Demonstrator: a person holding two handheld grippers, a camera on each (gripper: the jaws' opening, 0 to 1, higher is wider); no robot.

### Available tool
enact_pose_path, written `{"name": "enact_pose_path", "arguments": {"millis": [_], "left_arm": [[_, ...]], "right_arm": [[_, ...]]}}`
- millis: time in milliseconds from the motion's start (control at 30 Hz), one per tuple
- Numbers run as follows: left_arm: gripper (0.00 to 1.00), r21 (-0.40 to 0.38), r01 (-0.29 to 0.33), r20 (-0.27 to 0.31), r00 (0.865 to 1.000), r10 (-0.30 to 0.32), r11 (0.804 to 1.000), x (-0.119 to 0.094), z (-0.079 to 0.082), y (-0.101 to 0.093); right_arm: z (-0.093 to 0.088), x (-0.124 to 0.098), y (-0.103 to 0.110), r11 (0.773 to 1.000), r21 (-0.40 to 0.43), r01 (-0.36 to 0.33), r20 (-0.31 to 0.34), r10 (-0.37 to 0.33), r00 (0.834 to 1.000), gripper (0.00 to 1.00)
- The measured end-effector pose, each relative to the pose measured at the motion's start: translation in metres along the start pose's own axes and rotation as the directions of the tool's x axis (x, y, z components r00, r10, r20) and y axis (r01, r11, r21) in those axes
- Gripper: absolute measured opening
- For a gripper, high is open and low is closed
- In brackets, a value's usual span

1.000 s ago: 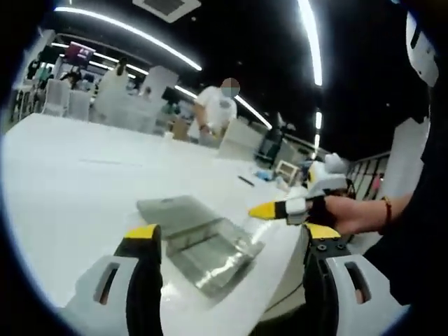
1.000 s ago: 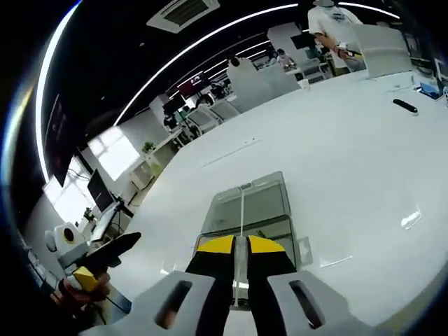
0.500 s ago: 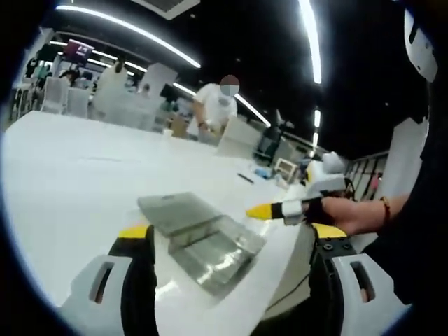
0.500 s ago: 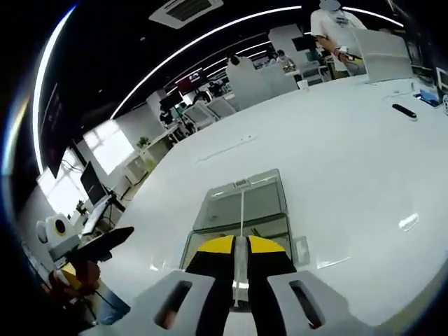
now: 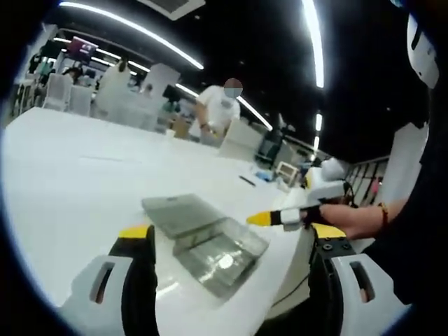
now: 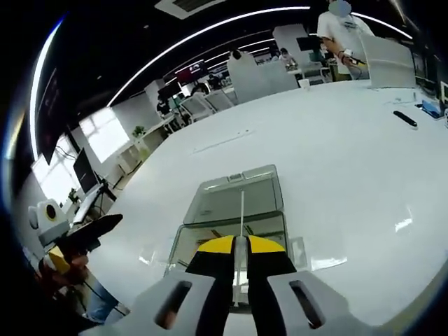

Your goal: Insert the divider into the dual guide fixture by aligning both edges with the guide slots and pushing it downward to the bottom, including one-sided entry, uneven engagement, binding, and posture correction.

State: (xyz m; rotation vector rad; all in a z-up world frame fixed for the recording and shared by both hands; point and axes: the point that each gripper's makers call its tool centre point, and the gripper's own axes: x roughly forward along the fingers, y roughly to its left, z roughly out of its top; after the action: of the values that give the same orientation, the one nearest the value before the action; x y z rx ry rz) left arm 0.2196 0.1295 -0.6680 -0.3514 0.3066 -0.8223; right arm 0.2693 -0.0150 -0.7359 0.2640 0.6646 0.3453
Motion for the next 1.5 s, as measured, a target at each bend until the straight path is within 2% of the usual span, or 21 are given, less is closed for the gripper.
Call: {"name": "enact_pose_path", "arguments": {"millis": [367,633,1167,1500], "left_arm": [[0.88,-0.007,-0.012,-0.012,1.0,0.012,1.0,-0.002,0.0,0.005],[0.88,-0.05,-0.024,0.027,0.999,0.026,0.998,-0.004,0.006,0.01],[0.88,-0.054,-0.029,0.032,0.999,0.031,0.998,-0.004,0.008,0.012],[0.87,-0.066,-0.025,0.027,0.999,0.027,0.998,-0.004,0.005,0.011]], "right_arm": [[-0.006,0.004,-0.002,1.0,-0.012,0.008,-0.014,-0.008,1.0,0.0],[-0.008,0.007,-0.003,1.0,-0.006,0.012,-0.02,-0.012,1.0,0.0],[-0.011,0.011,-0.003,0.999,-0.04,0.02,-0.046,-0.022,0.999,0.0],[-0.015,0.014,0.003,0.994,-0.112,0.017,-0.119,-0.03,0.992,0.0]]}}
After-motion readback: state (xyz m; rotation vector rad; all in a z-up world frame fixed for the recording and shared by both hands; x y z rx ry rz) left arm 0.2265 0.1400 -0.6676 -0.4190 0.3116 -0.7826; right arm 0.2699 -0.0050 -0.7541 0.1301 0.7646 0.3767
